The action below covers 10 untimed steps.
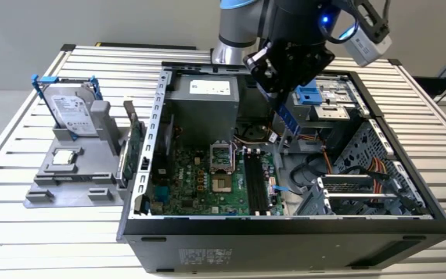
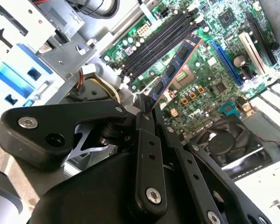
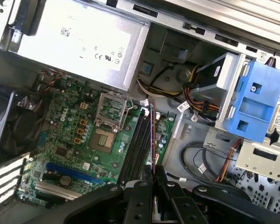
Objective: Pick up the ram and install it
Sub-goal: 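Insert the ram into the slot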
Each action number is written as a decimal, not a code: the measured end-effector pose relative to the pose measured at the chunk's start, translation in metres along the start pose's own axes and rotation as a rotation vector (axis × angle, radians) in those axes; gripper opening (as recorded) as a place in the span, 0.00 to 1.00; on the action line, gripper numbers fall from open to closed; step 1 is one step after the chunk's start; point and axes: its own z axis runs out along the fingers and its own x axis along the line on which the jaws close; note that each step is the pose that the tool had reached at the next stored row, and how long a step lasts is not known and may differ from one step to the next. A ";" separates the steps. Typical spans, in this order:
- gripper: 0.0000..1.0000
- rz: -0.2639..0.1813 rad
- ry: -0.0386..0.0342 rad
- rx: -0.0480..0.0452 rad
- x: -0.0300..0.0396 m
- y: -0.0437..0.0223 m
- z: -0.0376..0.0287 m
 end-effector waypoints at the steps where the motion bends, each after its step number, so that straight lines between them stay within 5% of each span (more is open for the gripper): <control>1: 0.00 0.008 -0.0001 0.0002 -0.0001 0.0000 0.0000; 10: 0.00 0.077 -0.0012 0.0019 -0.0009 -0.0003 0.0000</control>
